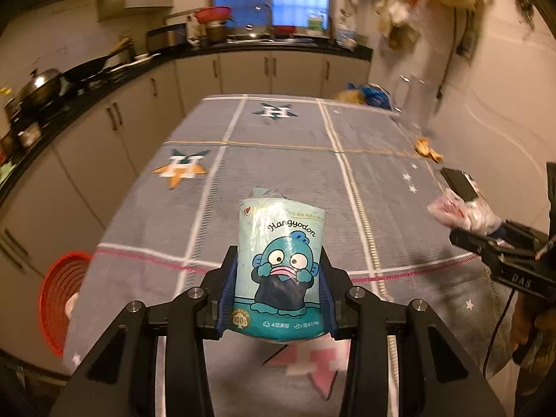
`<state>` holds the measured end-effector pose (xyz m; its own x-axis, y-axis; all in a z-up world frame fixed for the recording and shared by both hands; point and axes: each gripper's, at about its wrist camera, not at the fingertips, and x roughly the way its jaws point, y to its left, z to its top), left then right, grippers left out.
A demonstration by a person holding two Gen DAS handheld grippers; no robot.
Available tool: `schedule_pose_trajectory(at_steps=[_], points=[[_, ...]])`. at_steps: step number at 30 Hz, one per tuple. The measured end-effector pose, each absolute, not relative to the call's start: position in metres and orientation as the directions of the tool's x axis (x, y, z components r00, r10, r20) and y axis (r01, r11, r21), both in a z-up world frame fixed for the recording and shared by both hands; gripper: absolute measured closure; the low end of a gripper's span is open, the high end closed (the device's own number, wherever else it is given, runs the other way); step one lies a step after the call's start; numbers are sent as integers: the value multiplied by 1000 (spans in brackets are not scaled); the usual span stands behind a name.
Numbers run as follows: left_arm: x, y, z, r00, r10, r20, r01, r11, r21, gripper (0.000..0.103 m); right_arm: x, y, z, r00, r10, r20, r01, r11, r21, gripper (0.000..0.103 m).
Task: Collect trash
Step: 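Carry the snack pack to the red basket with the left tool while the right tool carries the bags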
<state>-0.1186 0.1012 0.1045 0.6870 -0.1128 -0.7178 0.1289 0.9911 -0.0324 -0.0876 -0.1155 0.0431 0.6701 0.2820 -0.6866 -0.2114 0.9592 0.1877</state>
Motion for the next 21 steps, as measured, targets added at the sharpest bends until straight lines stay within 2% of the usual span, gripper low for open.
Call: schedule_pose_trajectory(at_steps=[15, 21], points=[[-163, 194, 110, 724, 48, -688, -123, 991, -60, 63, -125, -57, 55, 666, 416, -620, -304, 909, 284, 46], [-171, 209, 108, 729, 114, -675, -177, 984, -25, 63, -134, -36, 58, 659, 439, -611, -327, 898, 293, 46]])
